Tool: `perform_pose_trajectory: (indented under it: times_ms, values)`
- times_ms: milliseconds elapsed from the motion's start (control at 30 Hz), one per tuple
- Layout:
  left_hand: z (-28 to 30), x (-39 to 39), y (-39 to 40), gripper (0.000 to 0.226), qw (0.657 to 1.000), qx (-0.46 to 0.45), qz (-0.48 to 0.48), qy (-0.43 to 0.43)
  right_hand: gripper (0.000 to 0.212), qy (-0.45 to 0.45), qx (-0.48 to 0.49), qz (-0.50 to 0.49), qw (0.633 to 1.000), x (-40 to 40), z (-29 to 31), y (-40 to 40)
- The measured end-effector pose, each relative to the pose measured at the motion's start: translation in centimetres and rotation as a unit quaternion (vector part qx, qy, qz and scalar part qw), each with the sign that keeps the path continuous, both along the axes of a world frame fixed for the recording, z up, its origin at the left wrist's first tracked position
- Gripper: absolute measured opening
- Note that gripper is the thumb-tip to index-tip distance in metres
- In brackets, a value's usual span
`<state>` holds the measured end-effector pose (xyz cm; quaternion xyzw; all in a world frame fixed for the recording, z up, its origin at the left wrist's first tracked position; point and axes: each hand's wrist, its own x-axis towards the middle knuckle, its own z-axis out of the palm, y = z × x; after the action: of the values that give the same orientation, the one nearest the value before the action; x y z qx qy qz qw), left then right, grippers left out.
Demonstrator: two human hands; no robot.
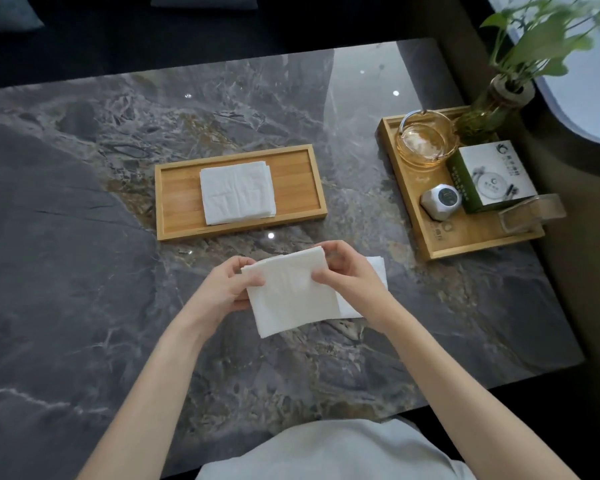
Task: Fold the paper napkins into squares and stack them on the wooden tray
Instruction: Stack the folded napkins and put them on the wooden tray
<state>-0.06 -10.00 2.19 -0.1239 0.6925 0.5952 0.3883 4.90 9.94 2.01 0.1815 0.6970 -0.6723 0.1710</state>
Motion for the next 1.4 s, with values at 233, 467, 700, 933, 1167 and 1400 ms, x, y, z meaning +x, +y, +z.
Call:
perform_pose_trajectory:
  times_ms: [233, 467, 700, 933, 1167, 1400]
  values:
    - [-0.1, 0.9, 5.7, 0.038, 0.991, 0.124, -0.003, -0.048, 0.032, -0.096, -0.141, -0.102, 0.98, 1.9, 0.1, 5.6]
    - [-1.7, 1.6, 9.8, 0.031, 0.999, 0.028, 0.015, -0.013, 0.007, -0.133, 0.014, -0.092, 0.987, 3.7, -1.3, 8.0]
    - [-3.1, 2.2, 10.6, 0.015, 0.992, -0.098, 0.007, 0.084, 0.008, -0.096, 0.131, -0.096, 0.982, 3.8, -3.3, 8.4]
    - [-4.3, 2.3, 10.7, 0.016, 0.957, -0.215, -0.049, 0.187, 0.009, -0.085, 0.228, -0.072, 0.967, 3.5, -4.1, 8.2]
    - [-4.6, 1.8, 10.7, 0.019, 0.918, -0.295, -0.097, 0.245, 0.026, -0.087, 0.368, -0.043, 0.925, 3.3, -4.2, 8.0]
    - [-4.7, 0.5, 10.8, 0.044, 0.837, -0.309, -0.245, 0.38, 0.053, 0.053, 0.442, 0.108, 0.889, 2.0, -4.4, 9.3]
